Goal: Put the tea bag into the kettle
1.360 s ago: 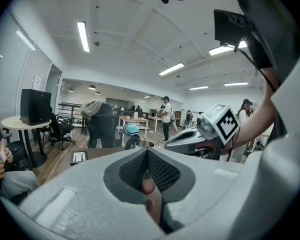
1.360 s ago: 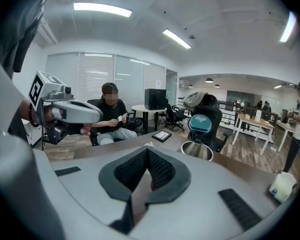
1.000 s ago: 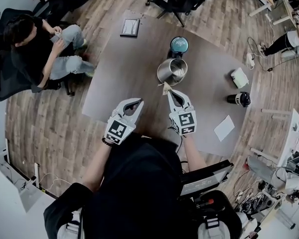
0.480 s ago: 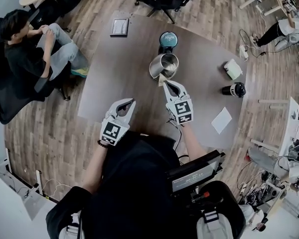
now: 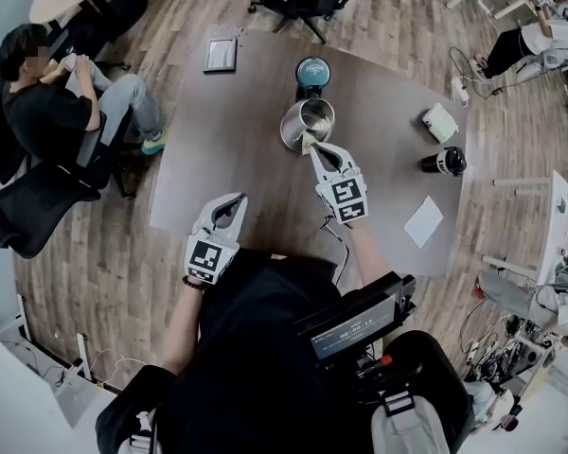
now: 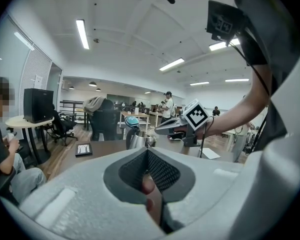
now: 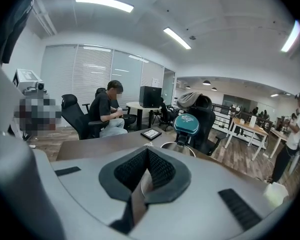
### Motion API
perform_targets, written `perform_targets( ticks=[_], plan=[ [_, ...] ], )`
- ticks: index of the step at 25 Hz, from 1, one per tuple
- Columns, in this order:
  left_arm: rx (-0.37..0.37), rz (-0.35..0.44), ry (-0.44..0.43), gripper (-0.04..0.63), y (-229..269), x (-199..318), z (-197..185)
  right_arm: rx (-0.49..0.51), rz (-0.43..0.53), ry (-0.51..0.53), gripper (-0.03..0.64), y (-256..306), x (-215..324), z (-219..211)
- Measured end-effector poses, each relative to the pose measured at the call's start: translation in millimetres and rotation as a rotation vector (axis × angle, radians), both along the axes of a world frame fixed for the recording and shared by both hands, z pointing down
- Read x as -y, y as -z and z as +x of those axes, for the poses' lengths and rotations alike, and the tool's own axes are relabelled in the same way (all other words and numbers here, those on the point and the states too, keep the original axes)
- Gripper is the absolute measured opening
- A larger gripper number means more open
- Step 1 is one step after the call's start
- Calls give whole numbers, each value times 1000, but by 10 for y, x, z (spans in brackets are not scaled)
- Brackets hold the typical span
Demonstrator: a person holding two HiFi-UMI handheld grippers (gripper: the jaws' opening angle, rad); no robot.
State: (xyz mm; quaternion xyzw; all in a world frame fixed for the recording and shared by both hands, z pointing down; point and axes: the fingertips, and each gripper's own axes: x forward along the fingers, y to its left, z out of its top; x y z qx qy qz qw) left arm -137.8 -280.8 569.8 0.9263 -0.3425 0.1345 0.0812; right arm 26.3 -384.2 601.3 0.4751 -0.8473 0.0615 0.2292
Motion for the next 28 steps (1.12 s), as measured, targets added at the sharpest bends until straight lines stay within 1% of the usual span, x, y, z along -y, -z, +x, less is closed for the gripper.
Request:
perform_targets(
  ticks=[11, 15, 21, 28],
  plan=[
    [14, 6, 34, -8, -16, 12, -79, -58, 11, 26, 8, 7, 196, 84],
    [31, -1, 45, -8, -71, -27, -152, -110, 20, 57, 8, -55, 242, 39],
    [12, 8, 20, -8, -71, -140, -174, -131, 26, 58, 8, -63, 378, 89],
    [34, -9, 16, -8, -154, -206, -160, -158, 24, 52, 8, -84, 521, 163]
  ],
)
